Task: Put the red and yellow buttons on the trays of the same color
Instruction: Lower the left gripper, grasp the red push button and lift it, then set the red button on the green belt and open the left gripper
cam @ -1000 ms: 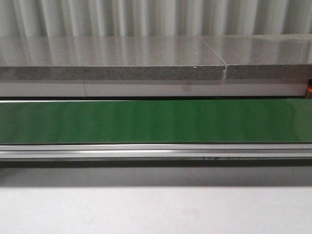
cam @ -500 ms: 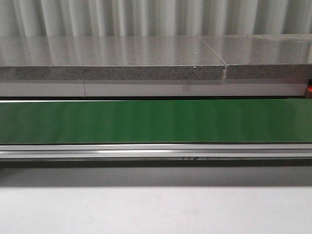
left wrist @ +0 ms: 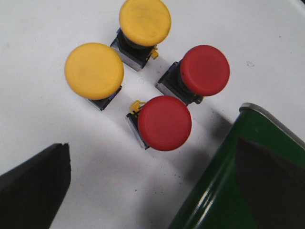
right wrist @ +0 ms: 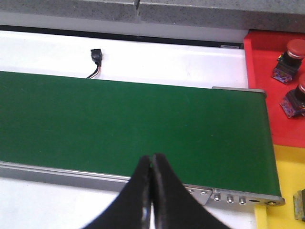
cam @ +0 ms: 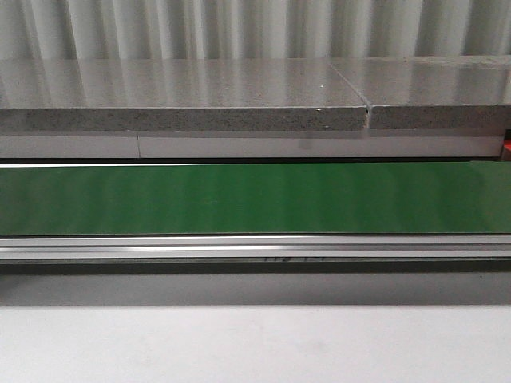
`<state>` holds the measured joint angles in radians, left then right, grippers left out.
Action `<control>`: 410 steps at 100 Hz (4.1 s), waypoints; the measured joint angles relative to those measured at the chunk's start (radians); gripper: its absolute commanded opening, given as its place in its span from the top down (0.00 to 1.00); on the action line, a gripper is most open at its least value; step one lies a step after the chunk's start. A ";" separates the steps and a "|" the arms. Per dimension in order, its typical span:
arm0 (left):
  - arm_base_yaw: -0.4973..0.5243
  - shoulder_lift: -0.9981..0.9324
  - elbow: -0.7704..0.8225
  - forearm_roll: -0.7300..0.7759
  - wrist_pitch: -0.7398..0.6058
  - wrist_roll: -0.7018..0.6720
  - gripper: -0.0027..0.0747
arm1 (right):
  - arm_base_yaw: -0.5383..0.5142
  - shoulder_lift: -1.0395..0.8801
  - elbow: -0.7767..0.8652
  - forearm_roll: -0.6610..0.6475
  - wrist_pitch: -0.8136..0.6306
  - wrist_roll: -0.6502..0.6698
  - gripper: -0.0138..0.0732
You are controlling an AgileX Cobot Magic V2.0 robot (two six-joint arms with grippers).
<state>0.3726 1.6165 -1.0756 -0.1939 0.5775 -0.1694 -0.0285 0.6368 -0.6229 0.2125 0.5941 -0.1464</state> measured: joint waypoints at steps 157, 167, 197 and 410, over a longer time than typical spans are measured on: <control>0.000 0.173 -0.174 -0.013 0.167 0.052 0.99 | 0.000 0.000 0.000 0.000 0.000 0.000 0.98; 0.000 0.112 -0.174 -0.013 0.185 0.072 0.99 | 0.000 0.000 0.000 0.000 0.000 0.000 0.98; -0.027 -0.065 -0.174 -0.011 0.285 0.164 0.99 | 0.000 0.000 0.000 0.000 0.000 0.000 0.98; -0.390 -0.044 -0.212 0.051 0.430 0.339 0.16 | 0.000 0.000 0.000 0.000 0.000 0.000 0.98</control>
<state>-0.0171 1.5724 -1.2879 -0.1431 1.0076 0.1692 -0.0285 0.6368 -0.6229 0.2125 0.5941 -0.1464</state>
